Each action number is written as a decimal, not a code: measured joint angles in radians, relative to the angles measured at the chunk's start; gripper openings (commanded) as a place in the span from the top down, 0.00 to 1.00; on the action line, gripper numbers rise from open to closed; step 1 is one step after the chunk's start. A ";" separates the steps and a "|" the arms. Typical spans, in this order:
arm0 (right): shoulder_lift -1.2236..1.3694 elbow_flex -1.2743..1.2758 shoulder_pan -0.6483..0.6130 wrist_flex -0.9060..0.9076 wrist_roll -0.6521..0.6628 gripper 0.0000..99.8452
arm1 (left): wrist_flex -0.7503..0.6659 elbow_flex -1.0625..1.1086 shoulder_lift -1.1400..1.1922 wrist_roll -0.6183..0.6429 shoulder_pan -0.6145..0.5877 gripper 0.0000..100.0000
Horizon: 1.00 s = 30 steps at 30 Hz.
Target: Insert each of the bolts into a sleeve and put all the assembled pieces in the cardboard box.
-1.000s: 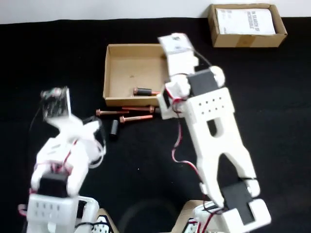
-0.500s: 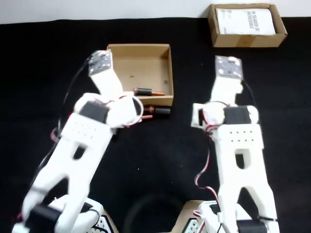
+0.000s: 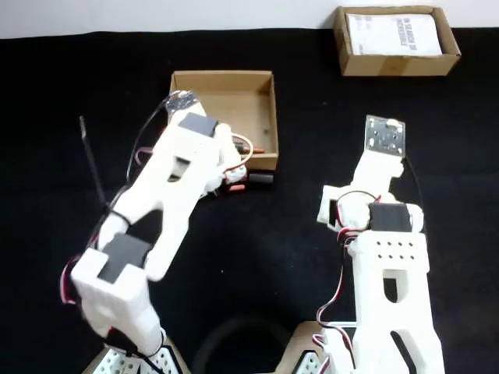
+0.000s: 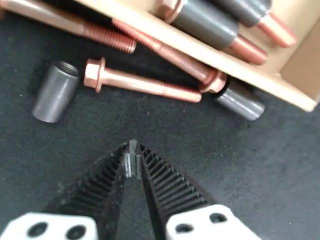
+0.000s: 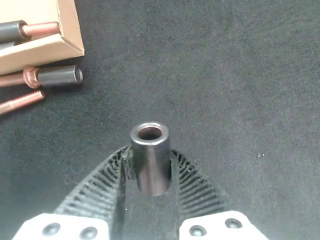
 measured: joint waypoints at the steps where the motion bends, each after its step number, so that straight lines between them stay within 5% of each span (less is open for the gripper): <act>1: 0.000 0.000 0.000 0.000 0.000 0.99 | 0.018 -0.031 0.032 0.005 -0.006 0.98; 8: 0.000 0.000 0.000 0.000 0.000 0.99 | 0.118 -0.190 0.209 0.051 -0.077 0.82; 30: -0.005 0.015 -0.034 0.000 0.000 0.99 | 0.146 -0.302 0.338 0.072 -0.075 0.85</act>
